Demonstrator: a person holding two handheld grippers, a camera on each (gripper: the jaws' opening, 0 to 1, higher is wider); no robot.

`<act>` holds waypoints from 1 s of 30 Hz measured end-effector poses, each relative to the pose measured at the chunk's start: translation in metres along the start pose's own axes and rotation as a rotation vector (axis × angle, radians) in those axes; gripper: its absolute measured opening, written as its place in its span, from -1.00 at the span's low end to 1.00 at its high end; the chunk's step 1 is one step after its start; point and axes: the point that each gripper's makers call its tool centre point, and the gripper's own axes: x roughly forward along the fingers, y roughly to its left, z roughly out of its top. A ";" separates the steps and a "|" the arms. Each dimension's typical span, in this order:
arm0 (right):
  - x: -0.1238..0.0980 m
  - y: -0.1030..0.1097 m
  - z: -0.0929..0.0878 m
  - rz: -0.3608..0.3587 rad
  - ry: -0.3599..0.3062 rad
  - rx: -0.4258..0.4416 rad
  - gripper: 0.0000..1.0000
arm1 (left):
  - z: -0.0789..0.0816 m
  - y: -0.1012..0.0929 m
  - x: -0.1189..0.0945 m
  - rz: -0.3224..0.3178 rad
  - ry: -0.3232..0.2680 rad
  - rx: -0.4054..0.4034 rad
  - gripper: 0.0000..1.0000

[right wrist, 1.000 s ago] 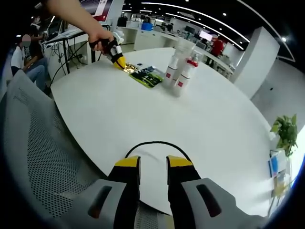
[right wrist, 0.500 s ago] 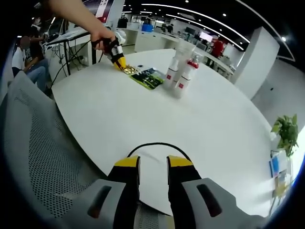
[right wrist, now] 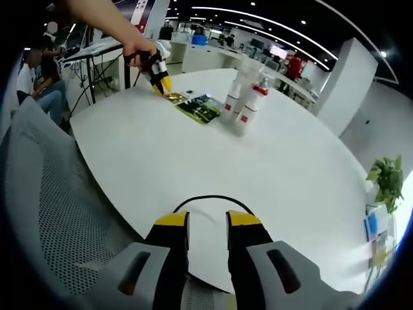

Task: Arrange the skincare products in the storage area until every visible bottle or jar stands upright without overlapping.

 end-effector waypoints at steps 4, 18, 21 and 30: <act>-0.001 -0.001 0.001 -0.004 -0.005 -0.003 -0.59 | 0.000 0.000 -0.003 0.013 -0.015 0.009 -0.47; -0.004 -0.002 0.009 -0.014 -0.048 -0.014 -0.59 | -0.012 -0.011 -0.019 0.044 -0.123 0.132 -0.13; -0.002 0.000 0.007 -0.001 -0.039 -0.006 -0.55 | -0.024 -0.018 -0.024 0.045 -0.151 0.173 -0.15; -0.004 0.004 0.011 0.017 -0.067 0.014 -0.52 | -0.076 -0.069 -0.033 -0.130 -0.262 0.248 -0.16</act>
